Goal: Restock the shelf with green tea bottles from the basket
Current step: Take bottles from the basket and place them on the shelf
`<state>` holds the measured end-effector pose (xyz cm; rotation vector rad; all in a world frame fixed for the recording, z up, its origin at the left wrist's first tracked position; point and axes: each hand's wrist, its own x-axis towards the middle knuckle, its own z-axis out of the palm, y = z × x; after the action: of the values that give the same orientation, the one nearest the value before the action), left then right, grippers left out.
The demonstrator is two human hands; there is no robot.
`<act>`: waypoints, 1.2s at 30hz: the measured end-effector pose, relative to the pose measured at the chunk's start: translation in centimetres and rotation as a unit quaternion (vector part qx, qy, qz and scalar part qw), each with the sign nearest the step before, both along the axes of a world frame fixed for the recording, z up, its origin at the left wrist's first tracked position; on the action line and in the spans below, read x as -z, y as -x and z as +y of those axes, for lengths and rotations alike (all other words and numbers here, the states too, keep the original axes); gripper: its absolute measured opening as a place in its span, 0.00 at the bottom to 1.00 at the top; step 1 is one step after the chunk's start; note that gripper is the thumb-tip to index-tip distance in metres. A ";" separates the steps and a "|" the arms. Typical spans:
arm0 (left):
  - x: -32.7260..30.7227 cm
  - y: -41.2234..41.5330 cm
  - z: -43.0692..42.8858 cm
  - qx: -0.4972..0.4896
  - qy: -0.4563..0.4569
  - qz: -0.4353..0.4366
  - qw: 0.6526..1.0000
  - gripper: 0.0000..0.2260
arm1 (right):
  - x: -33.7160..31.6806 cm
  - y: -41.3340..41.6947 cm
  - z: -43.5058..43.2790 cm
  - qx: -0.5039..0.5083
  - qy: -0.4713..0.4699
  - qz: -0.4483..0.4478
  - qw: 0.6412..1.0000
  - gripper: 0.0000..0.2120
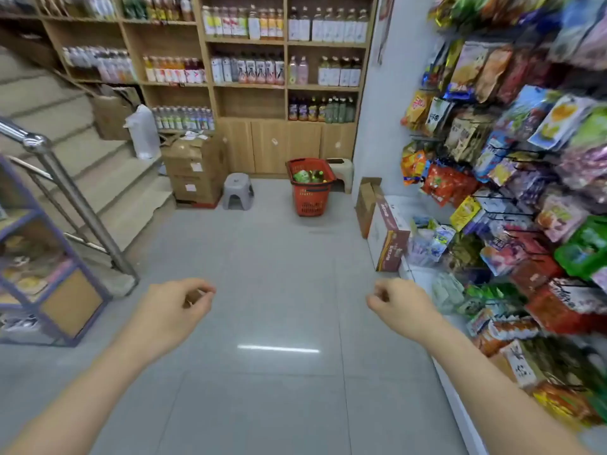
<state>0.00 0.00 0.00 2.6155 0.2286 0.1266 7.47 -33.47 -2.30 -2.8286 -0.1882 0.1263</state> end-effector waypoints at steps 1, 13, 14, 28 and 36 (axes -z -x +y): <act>0.3 -3.0 0.7 0.009 -0.001 -0.011 1.000 0.04 | 0.7 -2.3 0.1 0.018 -0.025 -0.016 0.999 0.16; 2.4 -42.4 5.6 0.071 -0.165 -0.022 0.984 0.17 | 4.8 -38.0 7.6 -0.024 0.008 -0.008 1.000 0.25; 2.4 -45.1 6.4 0.069 -0.183 -0.018 0.981 0.19 | 4.7 -40.9 8.7 -0.027 0.017 -0.005 0.999 0.26; 6.9 -88.0 21.5 0.192 -0.221 0.018 0.956 0.17 | 8.8 -78.9 23.4 0.083 -0.045 0.060 0.994 0.24; 6.2 -112.1 22.3 0.302 -0.168 -0.009 0.938 0.13 | 7.9 -95.7 26.7 0.262 -0.250 0.023 0.932 0.19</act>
<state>112.11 22.26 -6.18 2.8843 -0.6581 -0.0313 103.22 -6.75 -10.19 -2.2665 0.4794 0.0187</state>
